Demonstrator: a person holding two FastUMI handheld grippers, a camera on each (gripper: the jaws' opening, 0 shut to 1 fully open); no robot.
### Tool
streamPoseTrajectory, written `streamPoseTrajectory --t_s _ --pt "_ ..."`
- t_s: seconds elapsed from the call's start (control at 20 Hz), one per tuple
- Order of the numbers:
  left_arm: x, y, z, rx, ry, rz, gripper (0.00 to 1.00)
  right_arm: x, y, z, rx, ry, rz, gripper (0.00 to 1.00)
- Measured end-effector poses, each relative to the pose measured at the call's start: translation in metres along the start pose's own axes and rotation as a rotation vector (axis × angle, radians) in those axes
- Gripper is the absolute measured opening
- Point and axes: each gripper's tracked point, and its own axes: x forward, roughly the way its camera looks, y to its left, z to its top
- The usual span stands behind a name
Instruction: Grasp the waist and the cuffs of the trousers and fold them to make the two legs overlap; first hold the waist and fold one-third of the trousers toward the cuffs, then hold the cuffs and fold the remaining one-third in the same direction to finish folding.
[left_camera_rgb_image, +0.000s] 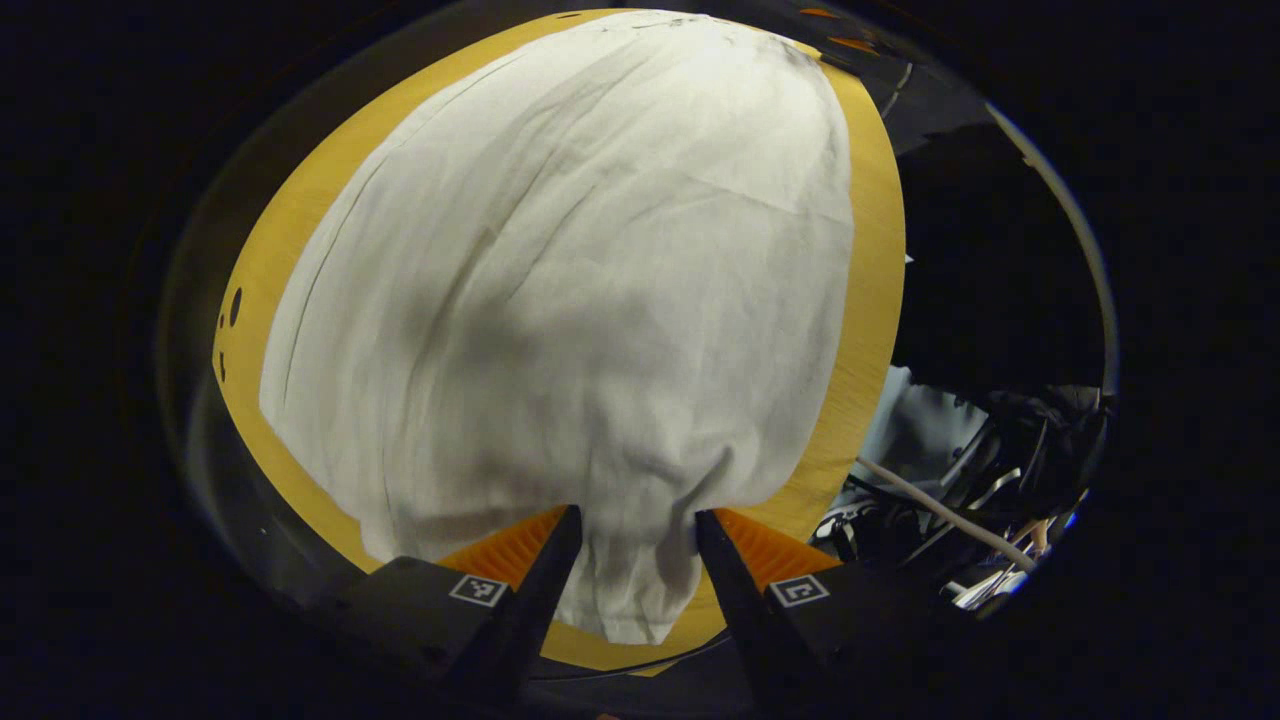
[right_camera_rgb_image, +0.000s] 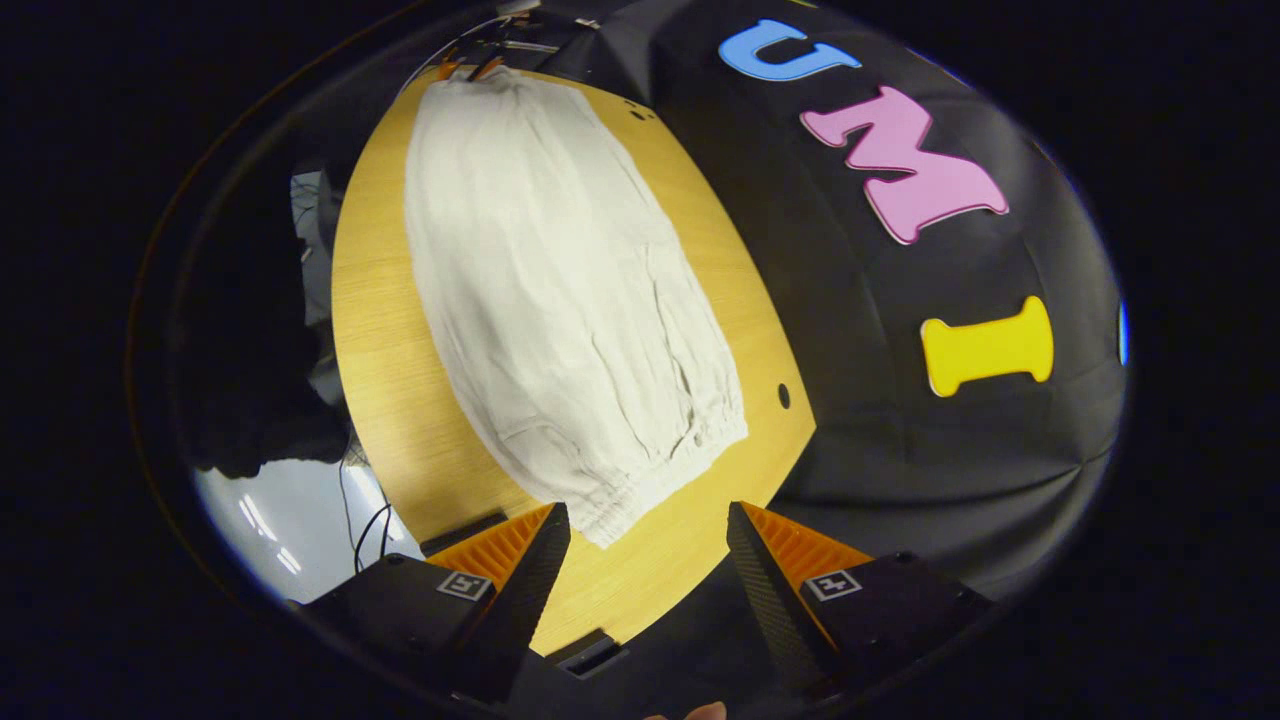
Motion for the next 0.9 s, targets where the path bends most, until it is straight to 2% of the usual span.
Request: streamPoseTrajectory --t_s 0.05,0.2,0.25,0.3,0.45,0.55,0.75,0.9 --pt "-0.001 0.002 -0.001 0.02 0.009 -0.001 0.8 0.009 0.006 -0.002 -0.018 0.0 0.056 0.97" --pt "0.0 0.002 0.007 -0.023 0.005 0.001 0.79 0.04 0.013 -0.008 -0.017 0.016 0.201 0.98" --pt "-0.001 0.006 0.009 -0.039 -0.002 0.004 0.72 0.051 0.016 -0.009 -0.005 0.023 0.251 0.97" --pt "0.001 0.008 0.013 -0.038 -0.008 0.001 0.6 0.061 0.014 -0.011 0.0 0.036 0.293 0.97" --pt "0.002 0.005 0.009 -0.032 -0.011 0.029 0.06 0.085 0.013 -0.025 -0.045 0.076 0.399 0.97" --pt "0.002 0.004 0.007 -0.021 -0.017 0.052 0.06 0.095 0.023 -0.036 -0.075 0.114 0.492 0.97" --pt "0.004 0.002 0.01 -0.028 -0.031 0.087 0.06 0.113 0.033 -0.048 -0.197 0.175 0.614 0.97" --pt "0.004 0.001 0.013 -0.046 -0.03 0.078 0.06 0.116 0.035 -0.05 -0.193 0.211 0.66 0.98"
